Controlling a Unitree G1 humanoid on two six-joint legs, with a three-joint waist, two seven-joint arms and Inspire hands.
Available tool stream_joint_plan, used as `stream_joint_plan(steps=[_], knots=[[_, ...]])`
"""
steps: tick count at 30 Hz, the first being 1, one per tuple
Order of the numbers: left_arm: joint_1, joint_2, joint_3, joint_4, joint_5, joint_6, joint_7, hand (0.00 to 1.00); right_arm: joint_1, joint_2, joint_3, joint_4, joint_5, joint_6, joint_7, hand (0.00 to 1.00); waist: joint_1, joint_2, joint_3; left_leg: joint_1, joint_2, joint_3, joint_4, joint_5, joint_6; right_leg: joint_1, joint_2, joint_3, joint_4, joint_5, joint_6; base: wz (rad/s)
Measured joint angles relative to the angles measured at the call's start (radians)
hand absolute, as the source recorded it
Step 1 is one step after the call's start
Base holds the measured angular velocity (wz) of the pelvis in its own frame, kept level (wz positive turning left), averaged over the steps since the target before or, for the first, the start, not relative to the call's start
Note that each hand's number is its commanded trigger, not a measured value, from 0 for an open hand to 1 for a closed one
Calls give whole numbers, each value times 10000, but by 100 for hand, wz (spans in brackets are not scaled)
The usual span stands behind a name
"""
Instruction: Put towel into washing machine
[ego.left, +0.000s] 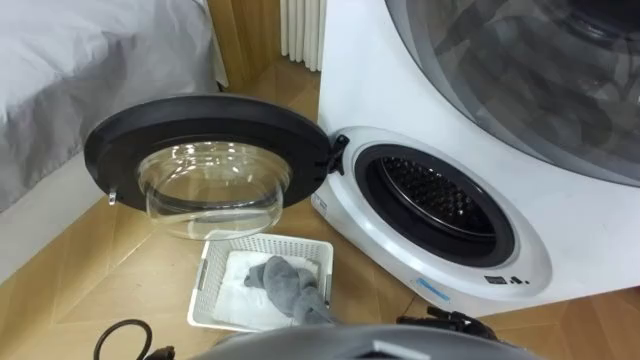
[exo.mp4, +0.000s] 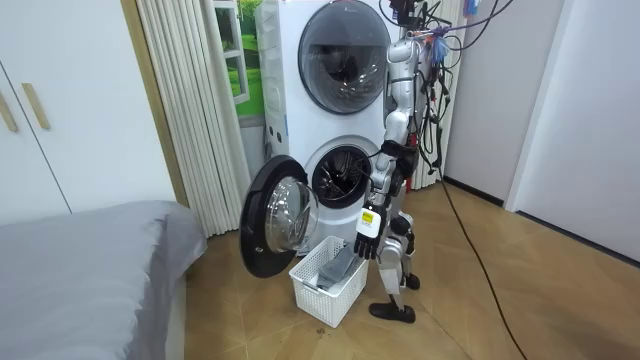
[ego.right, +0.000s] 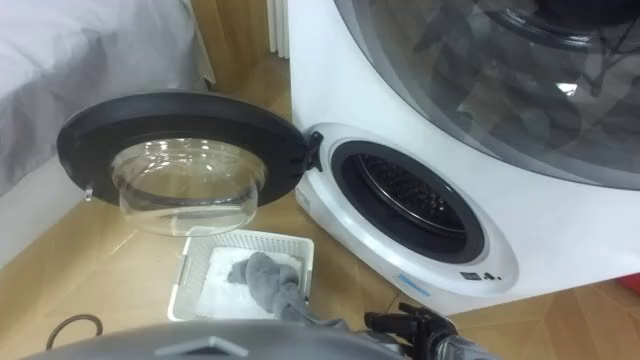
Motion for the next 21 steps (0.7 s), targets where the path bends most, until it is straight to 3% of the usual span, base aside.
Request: stream_joint_plan(steps=[11,17,21], knots=[[-9,-13,-2,2,313,-4,-20,0,-16,1,23,-6,0,-5,5,0,7,-15,-5,-25,0,0,-6,-1,0,-24,0,6,2,0,0,0],[-279,-36,-222,-58,1338,-35,-15,0,-57,8,127,-66,8,-104,3,0,-15,-62,-60,-593,11,-11,201,1,4,-522,-6,15,21,22,-41,0],[-887,8,-247,-92,2013,-349,121,0,-221,9,330,-123,-159,-241,6,0,-26,-116,-57,-1076,21,-81,345,1,6,-921,-19,-28,81,30,-54,5]])
